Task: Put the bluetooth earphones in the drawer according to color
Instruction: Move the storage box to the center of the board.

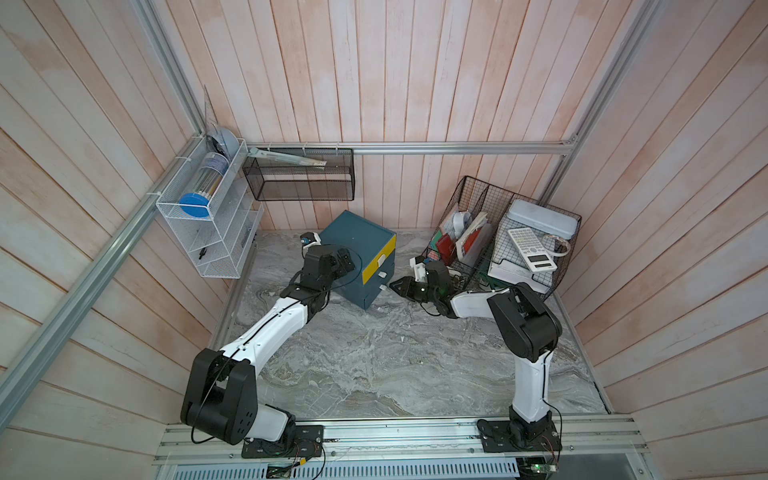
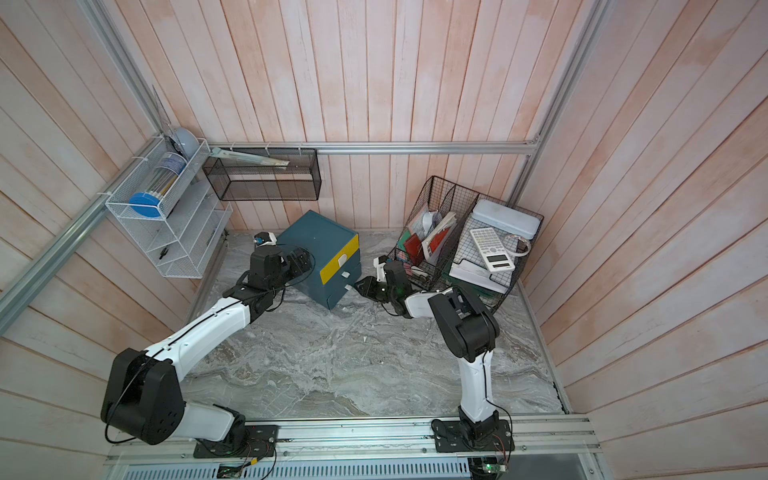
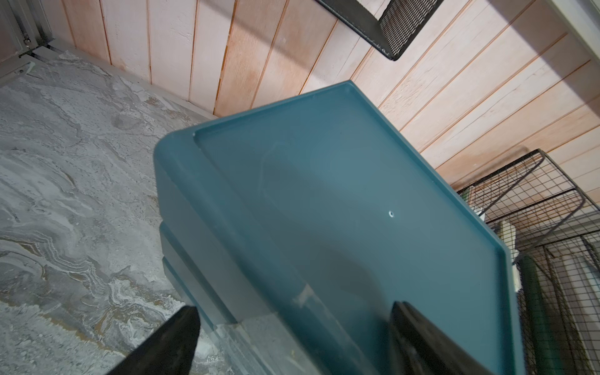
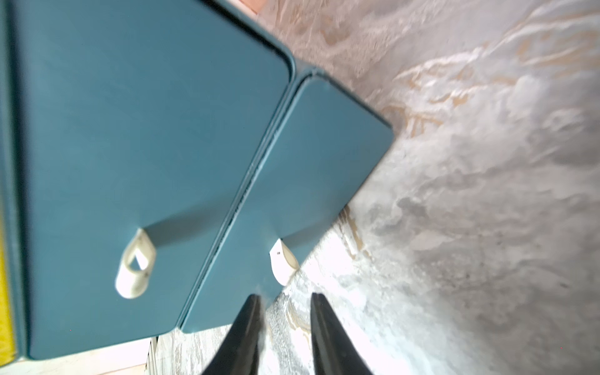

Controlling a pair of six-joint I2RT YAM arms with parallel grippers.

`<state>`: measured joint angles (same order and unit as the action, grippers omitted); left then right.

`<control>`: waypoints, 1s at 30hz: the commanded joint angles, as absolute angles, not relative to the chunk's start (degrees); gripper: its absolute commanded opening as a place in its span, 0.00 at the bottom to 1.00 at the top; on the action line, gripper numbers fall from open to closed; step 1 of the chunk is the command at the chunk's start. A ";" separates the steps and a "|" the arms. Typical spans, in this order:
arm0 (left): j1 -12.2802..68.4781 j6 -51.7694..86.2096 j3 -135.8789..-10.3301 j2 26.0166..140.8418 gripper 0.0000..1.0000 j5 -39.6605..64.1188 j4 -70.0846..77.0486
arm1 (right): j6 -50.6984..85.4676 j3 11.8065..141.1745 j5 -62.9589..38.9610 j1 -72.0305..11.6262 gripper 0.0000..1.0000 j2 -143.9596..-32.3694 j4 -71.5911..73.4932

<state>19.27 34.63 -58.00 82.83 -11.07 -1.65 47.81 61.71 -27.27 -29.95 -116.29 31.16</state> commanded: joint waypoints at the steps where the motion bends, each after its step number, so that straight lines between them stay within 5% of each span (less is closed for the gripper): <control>1: 19.52 31.64 -54.57 84.64 0.97 -12.92 -10.21 | 48.36 63.41 -27.33 -30.11 0.31 -117.15 32.85; 10: 19.68 31.47 -54.31 84.08 0.97 -12.92 -9.89 | 49.47 68.77 -28.67 -31.23 0.31 -121.99 32.65; 20: 20.20 31.95 -50.45 76.69 1.00 -14.64 -6.14 | 42.87 61.07 -23.61 -29.67 0.33 -105.84 24.21; 30: 20.19 32.90 -41.90 62.16 1.00 -17.58 2.06 | 34.86 69.13 -25.51 -25.78 0.58 -99.24 15.35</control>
<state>20.03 33.80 -43.94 65.06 -15.86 -0.34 38.39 66.76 -25.19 -26.39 -99.50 19.29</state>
